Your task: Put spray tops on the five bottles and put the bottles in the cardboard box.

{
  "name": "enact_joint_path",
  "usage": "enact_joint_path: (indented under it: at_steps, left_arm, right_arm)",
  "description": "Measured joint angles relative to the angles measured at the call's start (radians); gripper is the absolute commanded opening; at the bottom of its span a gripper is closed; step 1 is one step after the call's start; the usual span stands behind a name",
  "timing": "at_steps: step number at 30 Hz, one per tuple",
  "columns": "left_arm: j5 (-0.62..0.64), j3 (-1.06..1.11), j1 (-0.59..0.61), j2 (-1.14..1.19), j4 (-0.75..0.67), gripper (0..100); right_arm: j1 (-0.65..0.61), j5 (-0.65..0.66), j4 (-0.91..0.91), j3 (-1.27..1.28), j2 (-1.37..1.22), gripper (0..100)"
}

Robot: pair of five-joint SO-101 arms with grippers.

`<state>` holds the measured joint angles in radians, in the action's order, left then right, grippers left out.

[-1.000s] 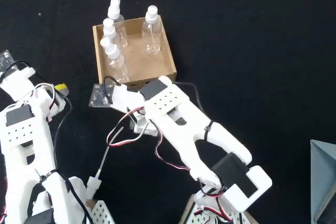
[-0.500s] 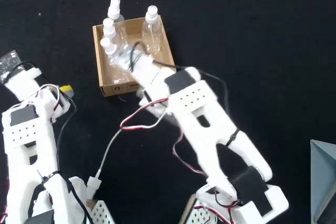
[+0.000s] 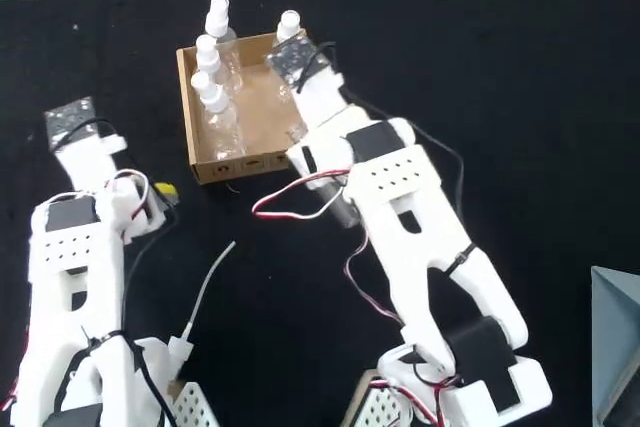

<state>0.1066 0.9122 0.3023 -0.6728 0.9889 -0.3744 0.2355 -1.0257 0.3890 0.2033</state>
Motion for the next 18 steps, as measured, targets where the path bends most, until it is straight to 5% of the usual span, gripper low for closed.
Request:
enact_joint_path:
  at_steps: [18]
  left_arm:
    - [-0.064, -0.032, -0.232, -0.003, 0.172, 28]
  right_arm:
    - [0.018, -0.009, 0.006, 0.000, 0.000, 3.2]
